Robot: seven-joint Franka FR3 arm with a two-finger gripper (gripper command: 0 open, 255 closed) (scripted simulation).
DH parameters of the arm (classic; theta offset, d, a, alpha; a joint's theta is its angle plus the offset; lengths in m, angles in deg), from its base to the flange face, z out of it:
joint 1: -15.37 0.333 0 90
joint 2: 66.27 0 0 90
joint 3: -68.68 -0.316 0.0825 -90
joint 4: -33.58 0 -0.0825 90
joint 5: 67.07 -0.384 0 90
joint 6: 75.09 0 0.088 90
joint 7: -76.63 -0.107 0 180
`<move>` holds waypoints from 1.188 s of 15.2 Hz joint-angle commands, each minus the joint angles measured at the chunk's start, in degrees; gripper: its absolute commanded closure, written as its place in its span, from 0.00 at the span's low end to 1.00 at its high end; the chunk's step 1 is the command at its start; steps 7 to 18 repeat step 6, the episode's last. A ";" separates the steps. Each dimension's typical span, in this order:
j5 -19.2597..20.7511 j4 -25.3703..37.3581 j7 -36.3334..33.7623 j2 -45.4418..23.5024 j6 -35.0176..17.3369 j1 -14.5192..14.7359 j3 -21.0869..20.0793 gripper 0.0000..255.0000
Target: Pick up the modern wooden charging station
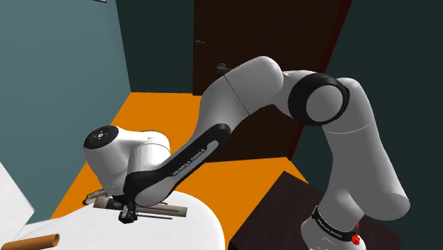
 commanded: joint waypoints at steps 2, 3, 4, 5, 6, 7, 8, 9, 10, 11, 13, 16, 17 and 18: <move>-0.60 0.24 0.54 1.27 1.43 -0.19 -0.39 1.00; -0.81 0.36 0.74 1.70 1.94 -0.26 -0.52 1.00; -1.02 0.49 0.94 2.12 2.46 -0.33 -0.65 1.00; -1.06 0.50 0.97 2.19 2.53 -0.34 -0.67 1.00; -1.06 0.50 0.97 2.19 2.54 -0.34 -0.67 1.00; -1.06 0.50 0.97 2.19 2.54 -0.34 -0.67 1.00; -1.06 0.50 0.97 2.19 2.54 -0.34 -0.67 1.00; -1.06 0.50 0.97 2.19 2.54 -0.34 -0.67 1.00; -1.06 0.50 0.97 2.19 2.54 -0.34 -0.67 1.00; -1.06 0.50 0.97 2.19 2.54 -0.34 -0.67 1.00; -1.06 0.50 0.97 2.19 2.54 -0.34 -0.67 1.00; -1.06 0.50 0.97 2.19 2.54 -0.34 -0.67 1.00; -1.06 0.50 0.97 2.19 2.54 -0.34 -0.67 1.00; -1.06 0.50 0.97 2.19 2.54 -0.34 -0.67 1.00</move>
